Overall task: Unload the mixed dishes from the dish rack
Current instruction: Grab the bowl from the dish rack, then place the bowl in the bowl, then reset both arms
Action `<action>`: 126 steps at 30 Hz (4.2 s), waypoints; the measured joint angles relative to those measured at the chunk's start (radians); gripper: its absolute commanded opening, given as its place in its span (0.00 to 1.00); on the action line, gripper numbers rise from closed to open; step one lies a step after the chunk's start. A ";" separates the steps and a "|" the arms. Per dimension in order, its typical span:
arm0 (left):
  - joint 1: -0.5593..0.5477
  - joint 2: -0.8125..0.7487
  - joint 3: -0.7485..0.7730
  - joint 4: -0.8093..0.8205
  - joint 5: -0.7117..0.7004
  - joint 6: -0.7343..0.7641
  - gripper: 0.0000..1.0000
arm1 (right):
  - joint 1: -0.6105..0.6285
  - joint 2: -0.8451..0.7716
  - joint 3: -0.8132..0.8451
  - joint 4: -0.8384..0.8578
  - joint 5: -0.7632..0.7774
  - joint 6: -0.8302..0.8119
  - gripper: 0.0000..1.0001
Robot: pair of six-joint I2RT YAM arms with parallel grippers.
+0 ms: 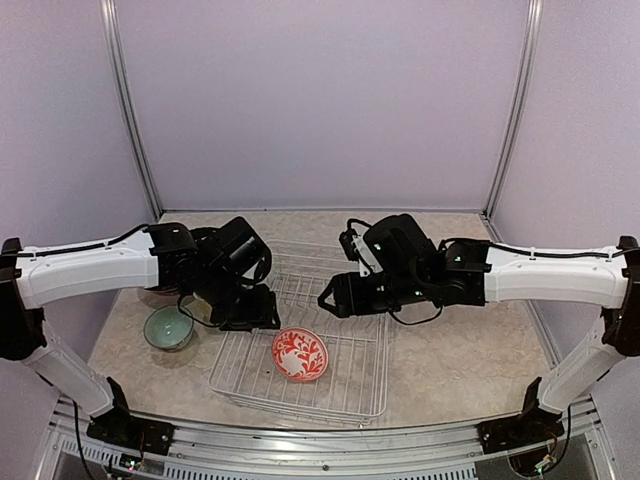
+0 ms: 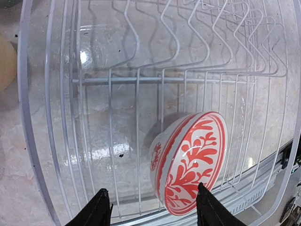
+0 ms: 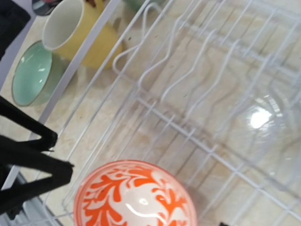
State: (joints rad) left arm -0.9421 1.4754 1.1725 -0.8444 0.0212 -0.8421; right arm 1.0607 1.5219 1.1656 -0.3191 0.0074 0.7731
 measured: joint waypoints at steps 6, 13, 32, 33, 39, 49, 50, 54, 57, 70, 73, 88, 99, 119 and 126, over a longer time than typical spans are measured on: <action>-0.011 0.091 0.072 0.005 0.034 0.029 0.59 | -0.001 -0.064 -0.019 -0.035 0.066 -0.013 0.62; -0.055 0.229 0.126 -0.051 0.034 0.043 0.37 | -0.001 -0.100 -0.042 -0.044 0.105 -0.022 0.65; -0.077 0.334 0.244 -0.195 -0.101 0.067 0.00 | -0.002 -0.148 -0.040 -0.085 0.219 -0.055 0.75; -0.074 0.330 0.244 -0.196 -0.100 0.068 0.00 | -0.002 -0.152 -0.034 -0.091 0.233 -0.058 0.76; -0.039 0.230 0.235 -0.190 -0.094 0.078 0.00 | -0.003 -0.204 -0.019 -0.097 0.311 -0.077 0.82; 0.233 -0.290 0.055 -0.081 -0.058 0.089 0.00 | -0.006 -0.291 -0.036 -0.095 0.380 -0.072 0.97; 0.272 -0.330 0.040 -0.080 -0.056 0.090 0.00 | -0.008 -0.292 -0.038 -0.095 0.380 -0.072 0.98; 0.440 -0.448 -0.010 -0.089 -0.047 0.090 0.00 | -0.013 -0.292 -0.043 -0.095 0.384 -0.073 1.00; 0.568 -0.496 -0.061 -0.097 -0.039 0.081 0.00 | -0.015 -0.292 -0.043 -0.095 0.383 -0.074 1.00; 0.966 -0.560 -0.371 -0.113 0.142 -0.059 0.00 | -0.023 -0.287 -0.043 -0.095 0.382 -0.074 1.00; 0.968 -0.534 -0.405 -0.101 0.173 -0.094 0.00 | -0.023 -0.282 -0.043 -0.094 0.379 -0.074 1.00; 0.968 -0.483 -0.445 -0.095 0.173 -0.154 0.04 | -0.023 -0.272 -0.043 -0.087 0.372 -0.074 1.00; 0.966 -0.436 -0.452 -0.091 0.180 -0.161 0.21 | -0.024 -0.272 -0.043 -0.080 0.373 -0.079 1.00; 0.965 -0.547 0.061 -0.051 0.260 0.099 0.99 | -0.068 -0.285 0.197 -0.135 0.671 -0.417 1.00; 0.964 -0.592 0.313 0.190 0.340 0.277 0.99 | -0.069 -0.371 0.251 -0.019 0.794 -0.656 1.00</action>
State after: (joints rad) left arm 0.0219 0.8837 1.4857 -0.6548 0.3614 -0.5655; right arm 0.9920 1.1507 1.4162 -0.3386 0.8013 0.1173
